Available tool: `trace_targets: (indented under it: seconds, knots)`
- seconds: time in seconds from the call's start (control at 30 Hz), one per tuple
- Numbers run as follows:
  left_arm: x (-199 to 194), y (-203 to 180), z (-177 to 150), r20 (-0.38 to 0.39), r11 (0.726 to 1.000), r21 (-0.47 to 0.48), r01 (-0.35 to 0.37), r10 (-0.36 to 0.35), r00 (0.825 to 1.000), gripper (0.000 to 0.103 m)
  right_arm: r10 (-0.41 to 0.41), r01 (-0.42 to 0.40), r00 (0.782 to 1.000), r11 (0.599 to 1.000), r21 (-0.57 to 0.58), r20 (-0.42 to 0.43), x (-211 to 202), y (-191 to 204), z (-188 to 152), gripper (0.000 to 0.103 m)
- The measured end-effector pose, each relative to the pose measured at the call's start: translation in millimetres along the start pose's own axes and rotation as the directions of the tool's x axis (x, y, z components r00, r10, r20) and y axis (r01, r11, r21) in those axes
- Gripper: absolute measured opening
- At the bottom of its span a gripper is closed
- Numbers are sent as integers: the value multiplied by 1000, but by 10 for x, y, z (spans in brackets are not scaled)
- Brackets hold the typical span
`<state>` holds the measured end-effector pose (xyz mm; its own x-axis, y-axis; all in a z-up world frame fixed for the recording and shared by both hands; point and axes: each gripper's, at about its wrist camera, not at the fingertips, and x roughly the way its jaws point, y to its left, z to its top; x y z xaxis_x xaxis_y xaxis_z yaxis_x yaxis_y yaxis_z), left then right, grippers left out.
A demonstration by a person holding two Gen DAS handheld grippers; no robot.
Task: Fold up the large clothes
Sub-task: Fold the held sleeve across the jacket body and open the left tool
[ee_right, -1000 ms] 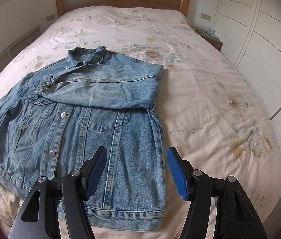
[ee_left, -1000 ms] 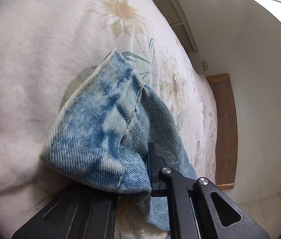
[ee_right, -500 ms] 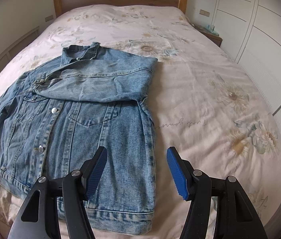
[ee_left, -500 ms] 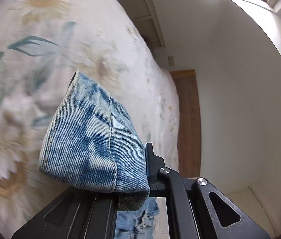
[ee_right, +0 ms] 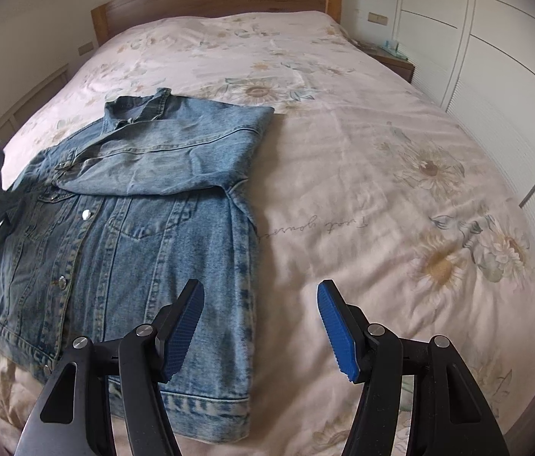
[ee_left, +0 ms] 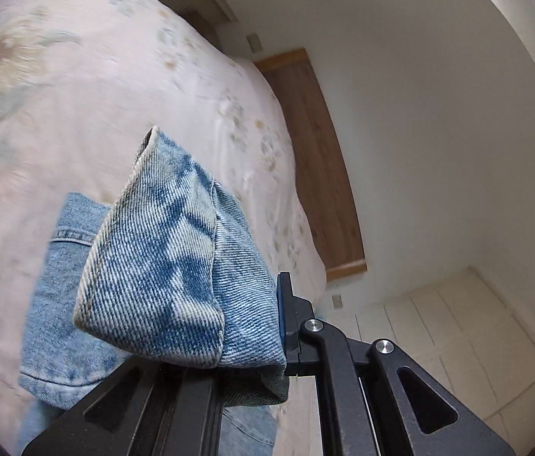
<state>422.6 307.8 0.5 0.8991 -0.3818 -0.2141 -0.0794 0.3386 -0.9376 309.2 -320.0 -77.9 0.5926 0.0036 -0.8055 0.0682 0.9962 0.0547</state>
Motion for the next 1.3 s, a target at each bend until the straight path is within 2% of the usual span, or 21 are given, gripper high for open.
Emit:
trace_targets:
  seconds: [0.2, 0.3, 0.43, 0.63, 0.73, 0.8, 0.93, 1.0, 1.13, 1.3]
  knots:
    - [570, -420, -558, -115, 994, 106, 24, -12, 993, 3, -2, 2, 1000, 1000, 23, -13, 19, -239, -68, 64]
    - [861, -528, -827, -179, 989, 142, 35, -9, 984, 3, -7, 8, 1000, 999, 33, -18, 24, -354, -93, 64]
    - [1241, -546, -1232, -272, 983, 178, 39, 11, 962, 3, -13, 14, 1000, 999, 47, -24, 48, -476, -124, 64]
    - [1702, -389, -1972, -401, 972, 234, 2, 95, 911, 3, -13, 16, 999, 997, 70, -51, 129, -608, -190, 64]
    - [1820, -174, -2282, -446, 963, 265, -48, 166, 879, 3, -13, 18, 998, 997, 77, -66, 175, -647, -228, 64]
    - [1872, -5, -2442, -473, 950, 301, -83, 224, 852, 3, -10, 17, 997, 996, 83, -75, 210, -661, -245, 64]
    - [1971, 118, -2780, -510, 917, 380, -123, 319, 799, 4, -1, 8, 996, 997, 81, -89, 285, -642, -258, 64]
    - [2017, 141, -2871, -518, 902, 414, -125, 346, 782, 4, 4, 3, 995, 997, 72, -96, 317, -599, -258, 64]
    - [2118, -33, -3036, -477, 834, 535, -132, 427, 768, 5, 13, -8, 995, 999, 53, -103, 357, -505, -256, 64]
    - [2181, -245, -3329, -396, 702, 701, -125, 529, 750, 5, 22, -17, 994, 999, 51, -107, 395, -471, -248, 64]
